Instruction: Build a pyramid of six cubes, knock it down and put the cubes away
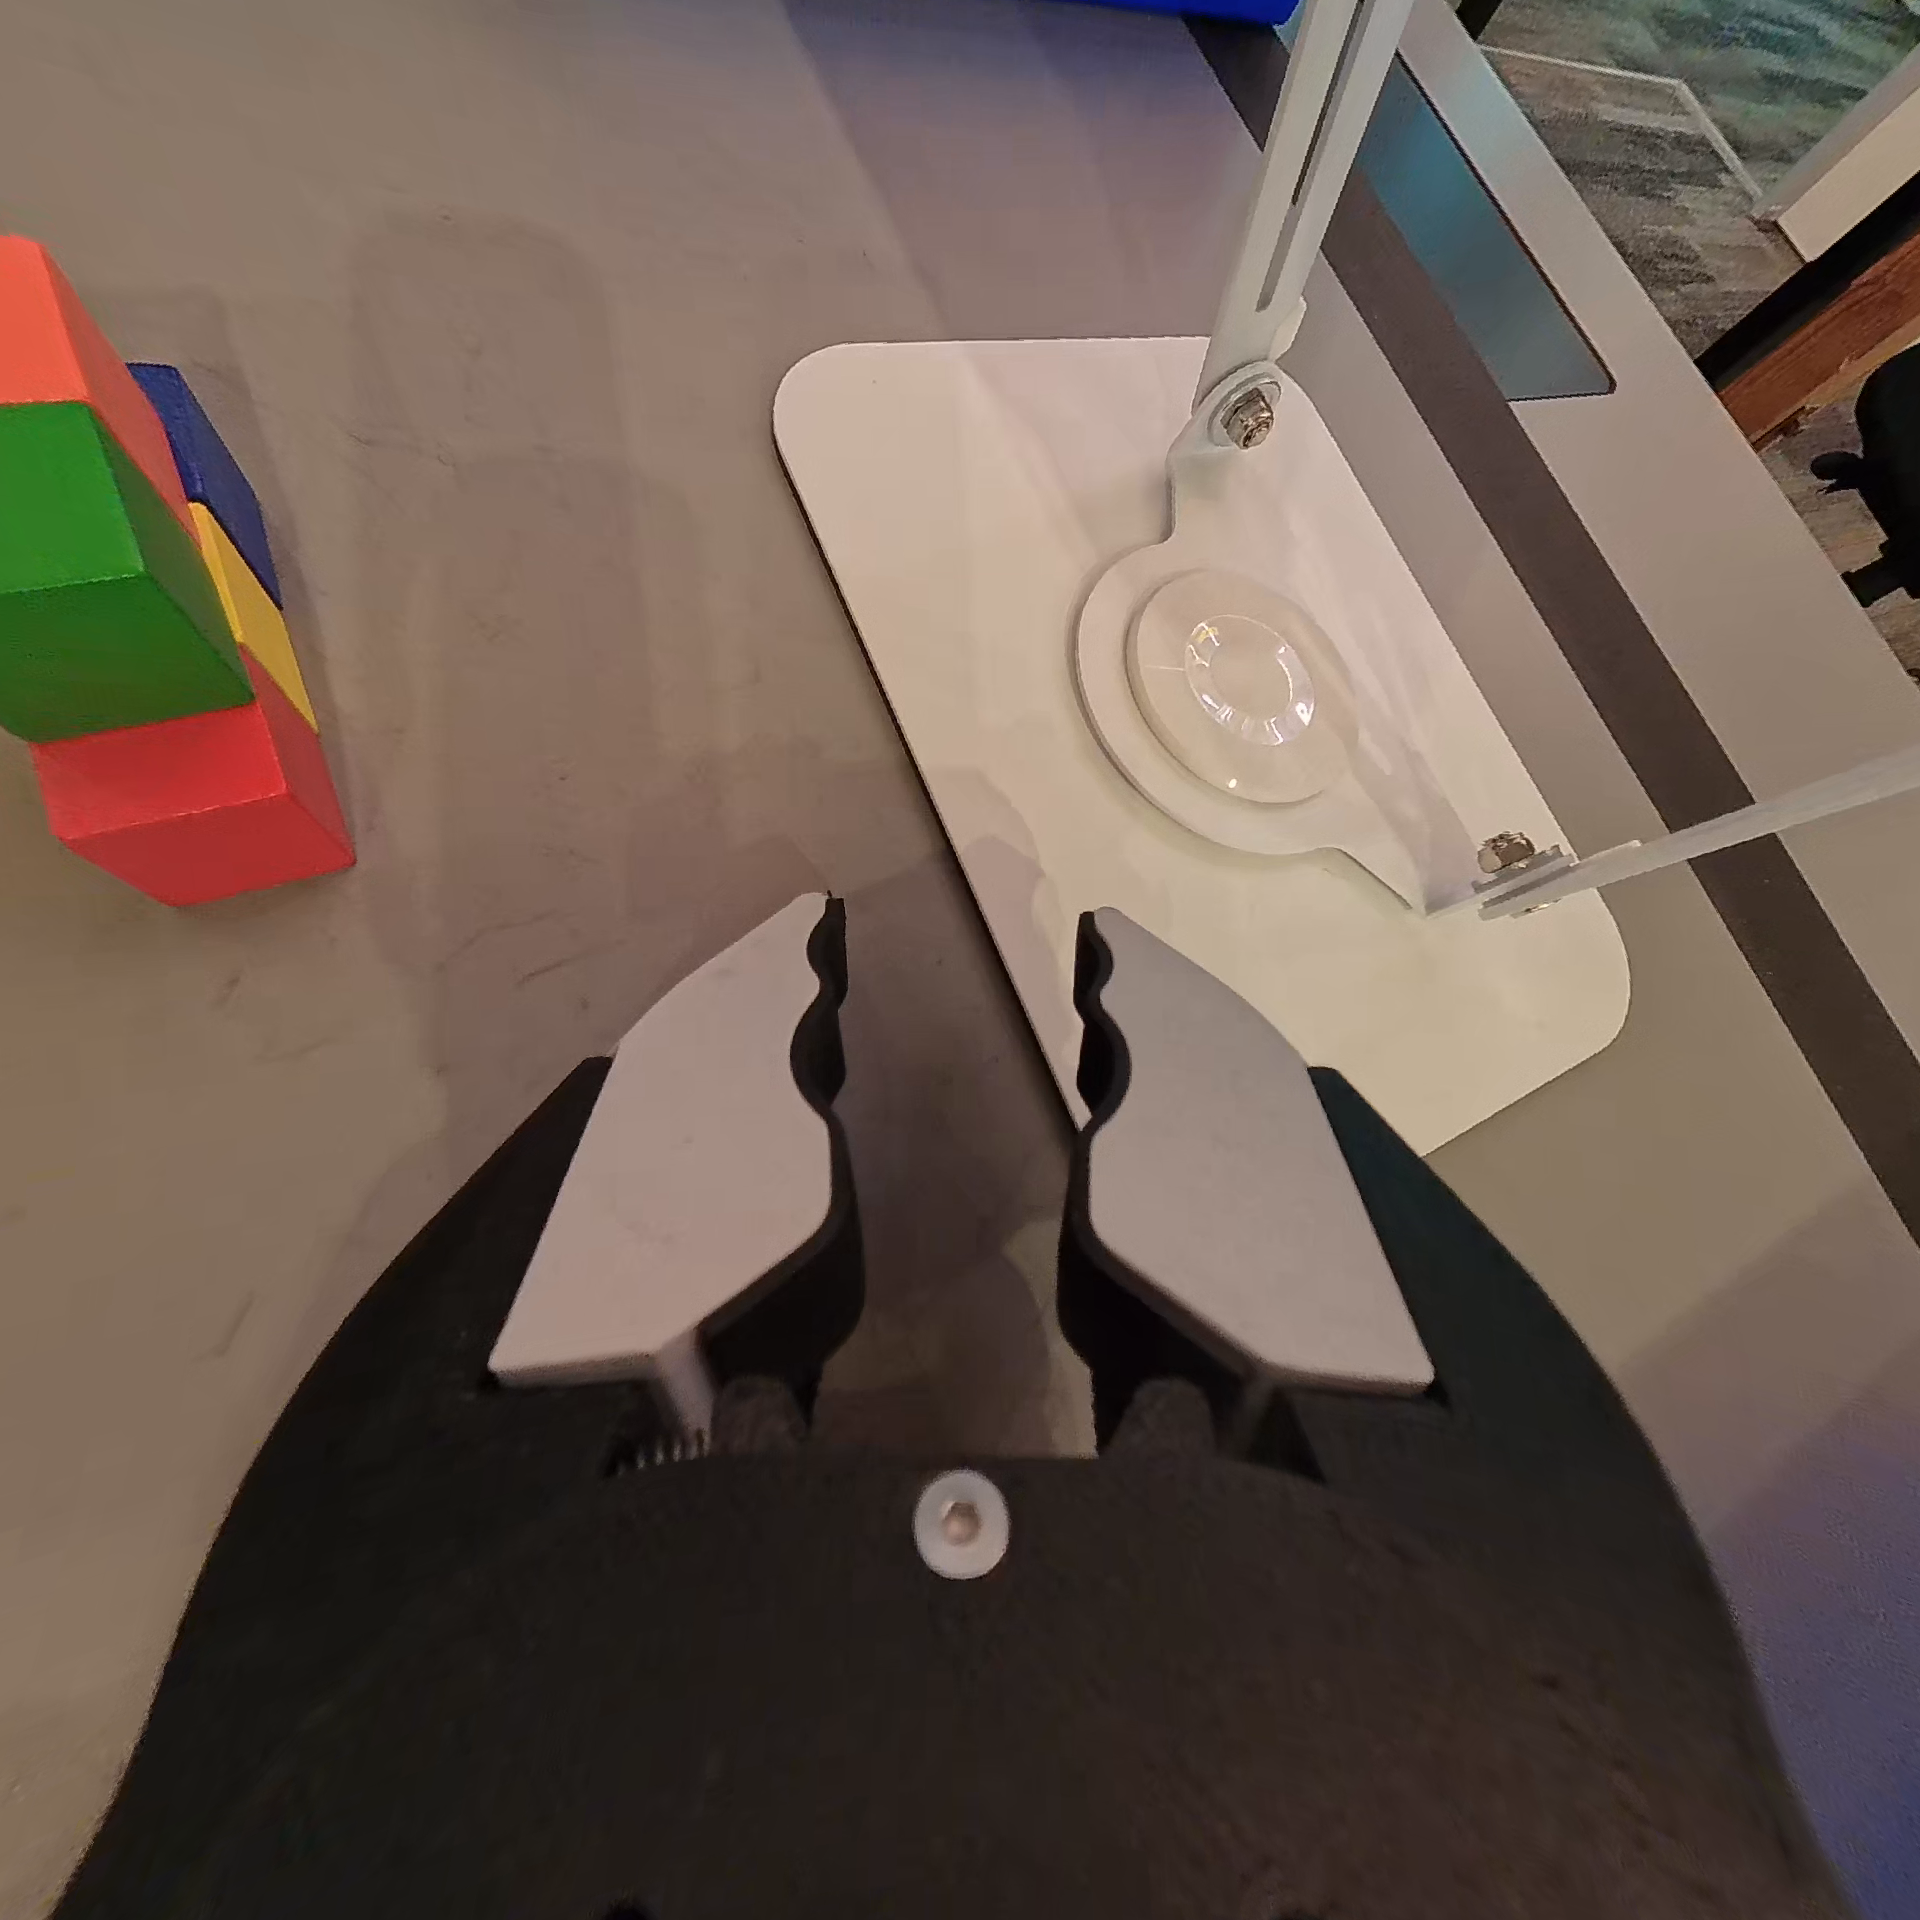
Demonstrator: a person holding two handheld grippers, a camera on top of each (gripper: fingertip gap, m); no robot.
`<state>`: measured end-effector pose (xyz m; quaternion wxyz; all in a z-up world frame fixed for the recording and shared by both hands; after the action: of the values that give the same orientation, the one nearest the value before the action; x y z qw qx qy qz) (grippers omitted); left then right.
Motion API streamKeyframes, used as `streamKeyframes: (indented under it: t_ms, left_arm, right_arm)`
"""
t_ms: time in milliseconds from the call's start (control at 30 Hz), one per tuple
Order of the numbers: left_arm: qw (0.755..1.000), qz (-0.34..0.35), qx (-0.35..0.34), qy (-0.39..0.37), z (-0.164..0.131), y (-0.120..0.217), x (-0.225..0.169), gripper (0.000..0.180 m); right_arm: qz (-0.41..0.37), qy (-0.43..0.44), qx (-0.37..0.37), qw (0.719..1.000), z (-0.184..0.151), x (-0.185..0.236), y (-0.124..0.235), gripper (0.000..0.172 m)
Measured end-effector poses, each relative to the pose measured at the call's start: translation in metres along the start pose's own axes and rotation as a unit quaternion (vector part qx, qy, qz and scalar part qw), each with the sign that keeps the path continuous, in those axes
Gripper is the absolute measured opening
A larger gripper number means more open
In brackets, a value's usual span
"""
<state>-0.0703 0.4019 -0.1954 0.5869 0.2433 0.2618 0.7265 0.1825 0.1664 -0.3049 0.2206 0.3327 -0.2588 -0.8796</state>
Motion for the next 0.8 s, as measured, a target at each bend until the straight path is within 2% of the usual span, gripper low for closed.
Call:
streamKeyframes:
  t_ms: [200, 433, 600, 800]
  left_arm:
    - [0.994, -0.079, -0.076, -0.021, 0.005, 0.008, -0.095, 0.027]
    - [0.976, -0.183, -0.118, -0.009, 0.007, -0.012, -0.183, 0.027]
    - [0.968, -0.224, -0.114, -0.018, 0.006, -0.034, -0.223, 0.027]
    - [0.961, -0.255, -0.105, -0.020, 0.003, -0.056, -0.244, 0.027]
  right_arm:
    - [0.000, 0.000, 0.000, 1.000, 0.000, 0.000, 0.000, 0.042]
    - [0.000, 0.001, 0.000, 1.000, 0.000, 0.000, 0.000, 0.042]
    - [0.002, 0.002, -0.001, 1.000, 0.000, 0.001, 0.000, 0.042]
    - [0.003, 0.002, -0.001, 1.000, 0.000, 0.001, 0.000, 0.042]
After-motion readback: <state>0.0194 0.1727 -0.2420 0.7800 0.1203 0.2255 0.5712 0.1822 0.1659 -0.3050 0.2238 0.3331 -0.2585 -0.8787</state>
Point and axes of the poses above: each gripper's, where its closed fingertips meet, y back along the fingers, z out of its top, x = y × z across the jaws, the point moved 4 cm from there along y, back along the fingers, and after that the axes turned 15 degrees about y, right-handed, at the moved point
